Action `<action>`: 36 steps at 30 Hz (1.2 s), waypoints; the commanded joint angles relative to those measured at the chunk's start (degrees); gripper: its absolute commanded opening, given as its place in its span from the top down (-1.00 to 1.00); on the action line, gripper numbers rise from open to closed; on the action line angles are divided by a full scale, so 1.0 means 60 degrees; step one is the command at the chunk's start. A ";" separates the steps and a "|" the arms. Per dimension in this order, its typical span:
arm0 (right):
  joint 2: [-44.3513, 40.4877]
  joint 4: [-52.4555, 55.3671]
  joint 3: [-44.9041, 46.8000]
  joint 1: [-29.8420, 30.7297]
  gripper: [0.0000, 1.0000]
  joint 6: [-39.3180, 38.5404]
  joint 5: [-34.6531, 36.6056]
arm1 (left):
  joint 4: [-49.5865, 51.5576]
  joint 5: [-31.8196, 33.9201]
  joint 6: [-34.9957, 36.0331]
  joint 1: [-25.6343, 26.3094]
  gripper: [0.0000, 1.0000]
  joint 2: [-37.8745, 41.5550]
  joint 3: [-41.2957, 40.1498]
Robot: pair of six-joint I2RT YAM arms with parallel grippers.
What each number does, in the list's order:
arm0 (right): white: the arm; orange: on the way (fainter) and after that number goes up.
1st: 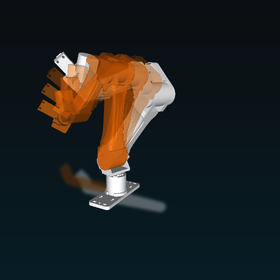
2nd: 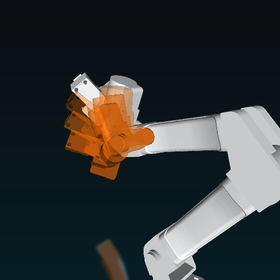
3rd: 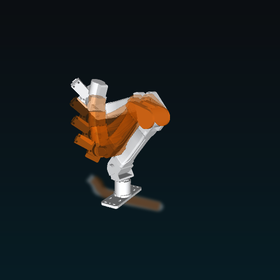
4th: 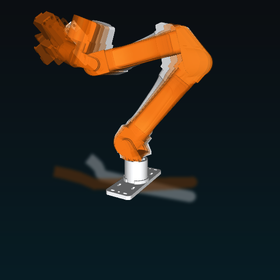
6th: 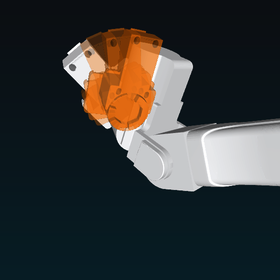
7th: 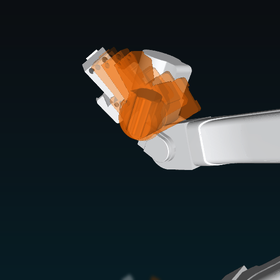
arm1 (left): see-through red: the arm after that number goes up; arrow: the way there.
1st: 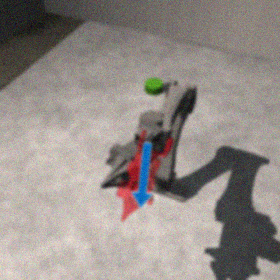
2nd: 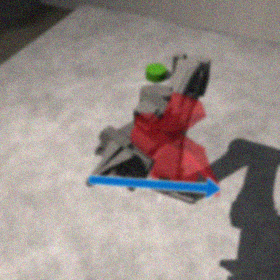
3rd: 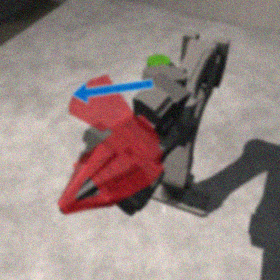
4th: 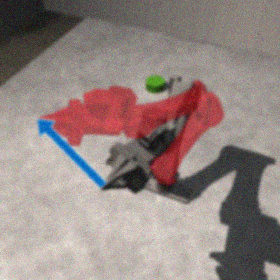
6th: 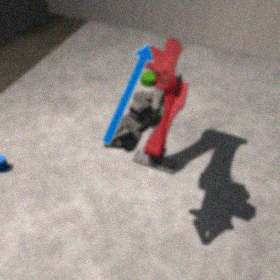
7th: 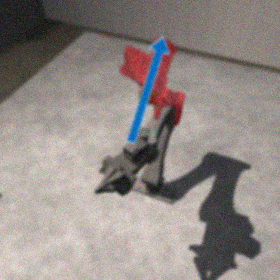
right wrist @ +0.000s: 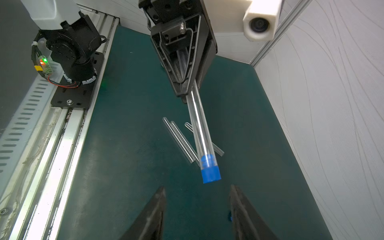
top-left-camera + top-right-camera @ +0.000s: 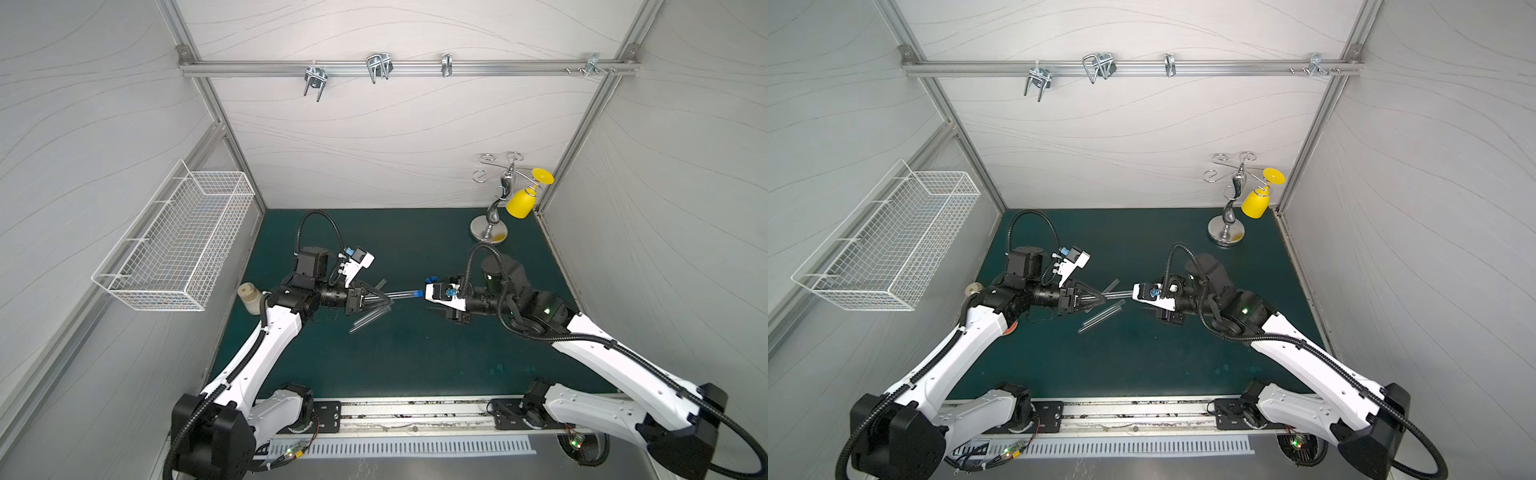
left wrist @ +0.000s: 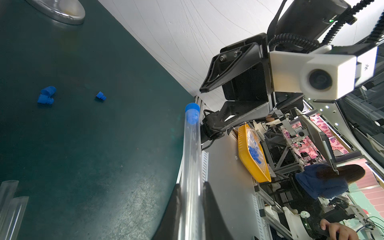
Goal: Insert stoppers into test tubes
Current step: Insert the stopper into the test tube, then place the test tube at the center of the board.
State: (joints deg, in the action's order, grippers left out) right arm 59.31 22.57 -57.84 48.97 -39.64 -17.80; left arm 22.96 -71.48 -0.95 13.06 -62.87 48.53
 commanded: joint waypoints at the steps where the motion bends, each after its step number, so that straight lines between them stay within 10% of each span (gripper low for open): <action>1: 0.0402 -0.0191 -0.0393 0.0179 -0.03 -0.0467 0.0019 | -0.0022 -0.0008 0.0276 -0.0031 1.00 0.0078 0.0341; 34: 0.1879 -0.0086 -0.1344 0.0525 0.89 -0.0821 0.0132 | -0.0029 -0.0012 0.0276 0.0057 1.00 0.0154 0.0277; 36: 0.1852 -0.0122 -0.1306 0.0511 0.89 -0.0752 0.0140 | -0.0018 0.0032 0.0288 0.0050 0.74 0.0180 0.0283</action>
State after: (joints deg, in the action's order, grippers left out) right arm 70.04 22.41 -63.88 51.75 -44.49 -16.95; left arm 23.66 -71.11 -0.34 13.17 -62.81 48.53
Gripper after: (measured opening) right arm 0.182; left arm 0.151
